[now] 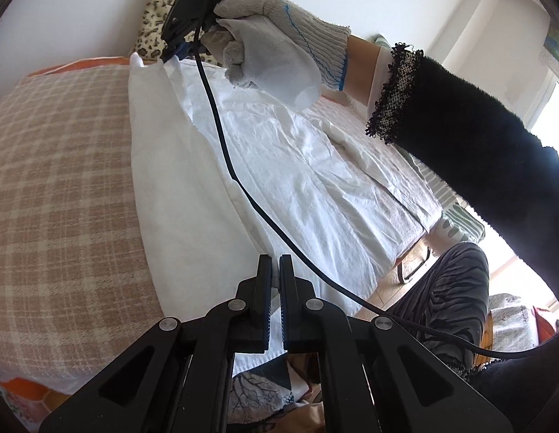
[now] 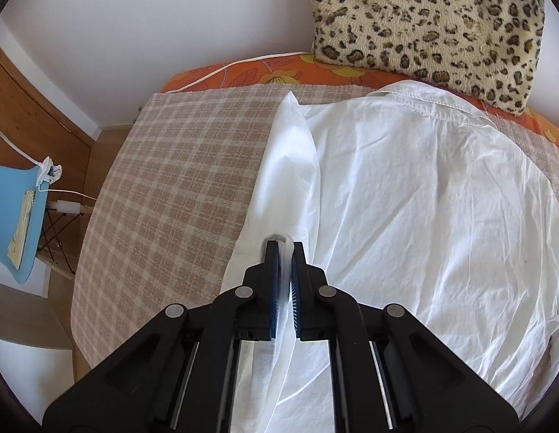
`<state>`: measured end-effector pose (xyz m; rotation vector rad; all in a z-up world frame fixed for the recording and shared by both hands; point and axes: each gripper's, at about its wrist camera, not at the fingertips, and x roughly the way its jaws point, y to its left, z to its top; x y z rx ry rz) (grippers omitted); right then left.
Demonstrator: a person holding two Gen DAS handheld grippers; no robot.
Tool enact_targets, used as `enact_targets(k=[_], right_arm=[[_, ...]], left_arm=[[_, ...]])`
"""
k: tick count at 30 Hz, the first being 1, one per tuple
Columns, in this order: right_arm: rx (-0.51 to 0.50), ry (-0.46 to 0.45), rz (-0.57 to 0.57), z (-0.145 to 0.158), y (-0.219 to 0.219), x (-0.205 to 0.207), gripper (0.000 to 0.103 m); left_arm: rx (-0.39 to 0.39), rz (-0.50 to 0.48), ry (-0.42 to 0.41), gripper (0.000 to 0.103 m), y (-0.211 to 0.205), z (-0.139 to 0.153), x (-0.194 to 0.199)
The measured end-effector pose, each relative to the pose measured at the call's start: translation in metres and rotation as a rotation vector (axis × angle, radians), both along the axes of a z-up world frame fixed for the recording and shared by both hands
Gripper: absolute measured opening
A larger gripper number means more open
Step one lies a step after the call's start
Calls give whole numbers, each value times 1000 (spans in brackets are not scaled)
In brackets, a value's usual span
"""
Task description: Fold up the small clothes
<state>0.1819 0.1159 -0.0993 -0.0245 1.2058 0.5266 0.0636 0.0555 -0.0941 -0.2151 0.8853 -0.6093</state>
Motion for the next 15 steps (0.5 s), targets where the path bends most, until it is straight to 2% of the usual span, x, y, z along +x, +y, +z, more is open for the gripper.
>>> enact_targets(k=[11, 15], right_arm=[[-24, 13, -49, -30, -51, 12, 7], [-29, 18, -59, -42, -60, 14, 7]], left_arm=[[49, -109, 20, 4, -39, -8, 9], [42, -158, 91, 22, -39, -11, 6]])
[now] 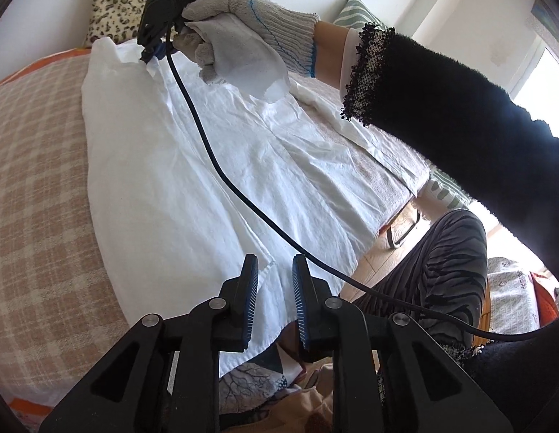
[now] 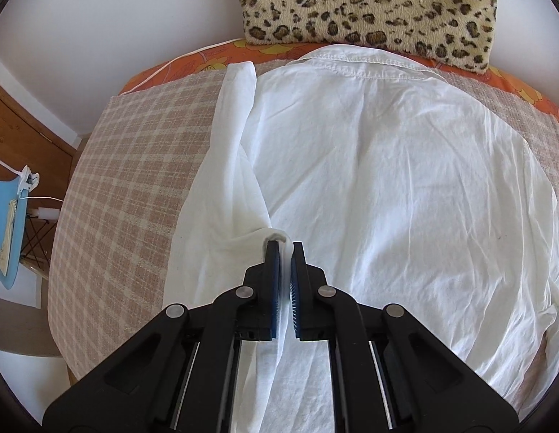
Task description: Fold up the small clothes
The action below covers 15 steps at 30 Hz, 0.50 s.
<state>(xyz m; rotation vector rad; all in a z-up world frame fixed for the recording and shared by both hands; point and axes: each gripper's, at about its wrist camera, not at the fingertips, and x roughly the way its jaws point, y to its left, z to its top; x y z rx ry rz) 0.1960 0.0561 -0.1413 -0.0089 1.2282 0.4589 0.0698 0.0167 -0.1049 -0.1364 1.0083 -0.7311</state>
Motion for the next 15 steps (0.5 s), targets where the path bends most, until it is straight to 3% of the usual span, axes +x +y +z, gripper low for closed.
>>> enact_targets(k=[4, 6, 10, 15], right_arm=[[-15, -5, 5, -9, -2, -2, 6], [-19, -8, 6, -12, -3, -2, 6], [-30, -15, 9, -15, -3, -3, 6], [-51, -25, 12, -17, -2, -5, 6]], left_arm=[[-24, 14, -65, 22, 23, 14, -12], [-15, 94, -100, 22, 45, 20, -8], [-25, 231, -73, 22, 75, 16, 10], [50, 195, -53, 22, 52, 2, 27]])
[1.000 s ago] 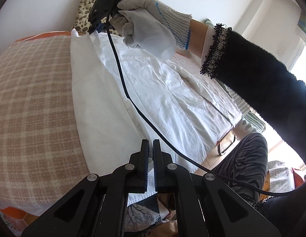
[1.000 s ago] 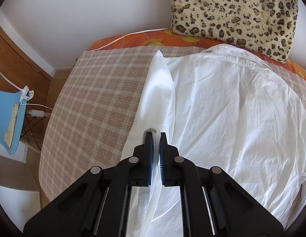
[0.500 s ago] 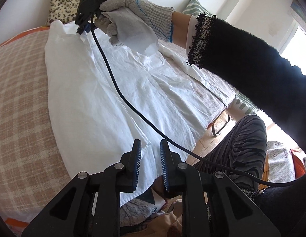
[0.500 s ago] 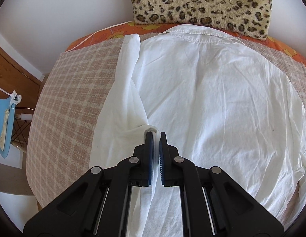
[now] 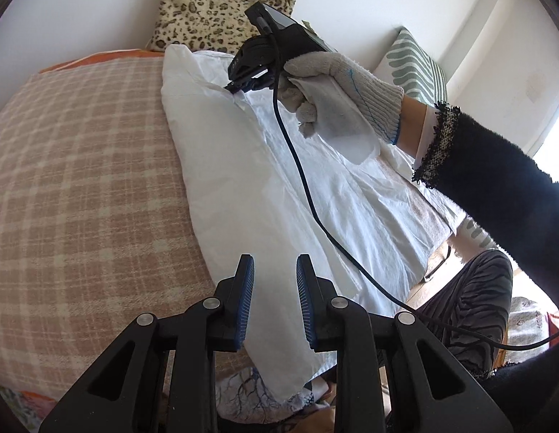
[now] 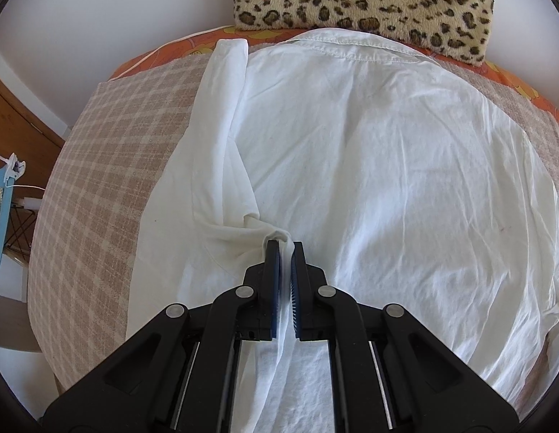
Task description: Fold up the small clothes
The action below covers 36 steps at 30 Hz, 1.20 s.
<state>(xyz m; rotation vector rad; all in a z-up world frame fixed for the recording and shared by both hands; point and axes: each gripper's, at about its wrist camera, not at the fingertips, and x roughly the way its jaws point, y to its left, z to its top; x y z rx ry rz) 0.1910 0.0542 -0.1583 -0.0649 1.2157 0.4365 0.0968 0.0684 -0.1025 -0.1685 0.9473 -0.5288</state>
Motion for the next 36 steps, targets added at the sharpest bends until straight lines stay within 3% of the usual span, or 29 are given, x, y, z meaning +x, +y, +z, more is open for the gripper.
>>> enact_targets(k=[7, 10, 15, 16, 19, 22, 29, 36], right_arm=[[10, -5, 27, 6, -7, 0, 7], [19, -17, 22, 14, -16, -2, 7], [51, -27, -14, 25, -41, -9, 7], [53, -29, -19, 28, -46, -11, 12], [63, -43, -38, 38, -67, -15, 14], [123, -51, -78, 54, -97, -19, 22], [190, -110, -132, 91, -172, -48, 31], [180, -142, -201, 101, -244, -78, 31]], left_arm=[[104, -82, 74, 22, -24, -30, 5], [141, -109, 38, 22, -26, -30, -3], [136, -110, 42, 22, -23, -30, -8], [141, -113, 40, 22, -23, -30, -9], [136, -110, 37, 22, -25, -27, -9], [137, -105, 6, 22, -23, -19, -12], [93, -84, -56, 22, -20, 2, -11], [65, -93, -89, 22, -37, 9, -12]])
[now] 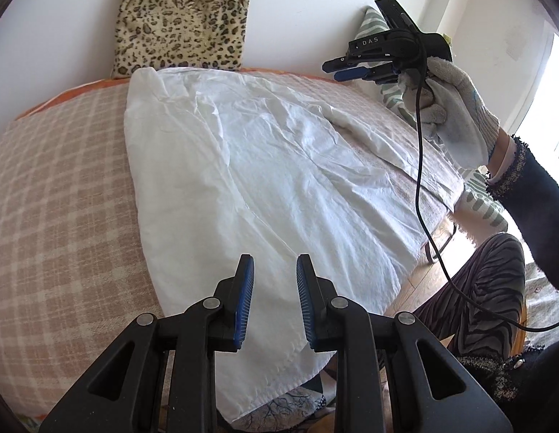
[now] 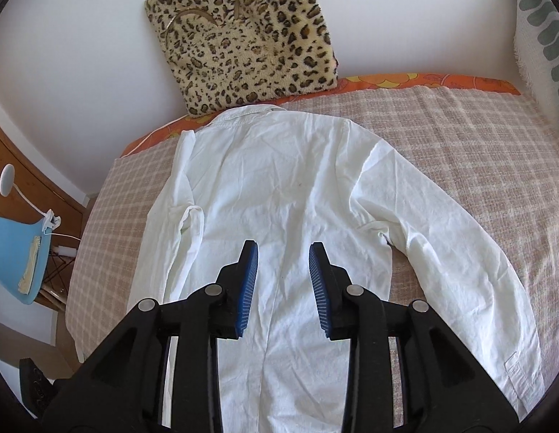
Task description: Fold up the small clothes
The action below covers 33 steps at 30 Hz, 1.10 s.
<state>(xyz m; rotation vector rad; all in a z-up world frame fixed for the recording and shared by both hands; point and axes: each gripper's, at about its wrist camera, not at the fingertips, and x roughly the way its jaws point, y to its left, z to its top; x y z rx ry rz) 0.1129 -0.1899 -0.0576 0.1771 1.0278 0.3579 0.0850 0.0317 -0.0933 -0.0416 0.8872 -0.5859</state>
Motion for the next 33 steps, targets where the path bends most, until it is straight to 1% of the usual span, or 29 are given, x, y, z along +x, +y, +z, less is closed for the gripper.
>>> enact_targets(k=[1, 3, 5, 13, 15, 16, 18, 23, 25, 27, 33], right_arm=[[2, 0, -9, 0, -10, -4, 31], [5, -2, -29, 0, -29, -13, 31], [-3, -6, -52, 0, -48, -21, 31], [-23, -10, -155, 1, -131, -51, 32], [-19, -7, -186, 1, -155, -58, 34], [-21, -5, -201, 0, -166, -61, 37], [-33, -1, -233, -3, -188, -68, 38], [-45, 27, -304, -17, -244, -80, 38], [-52, 41, -324, -25, -263, -86, 38], [-55, 57, -338, -33, -281, -92, 38], [-41, 120, -359, -61, -325, -111, 38]], left_arm=[[-1, -3, 0, 22, -3, 0, -1], [-1, -10, 0, 27, -9, -1, -2], [3, -23, -3, 28, -16, -2, -3], [8, -91, -26, 28, -53, -1, -10], [4, -105, -30, 28, -64, -1, -11], [0, -113, -31, 28, -68, -1, -11], [-7, -128, -33, 29, -79, 0, -12], [-20, -178, -41, 33, -113, 3, -10], [-20, -210, -48, 34, -129, 5, -8], [-18, -240, -58, 37, -147, 6, -8], [-22, -325, -67, 38, -198, 6, -4]])
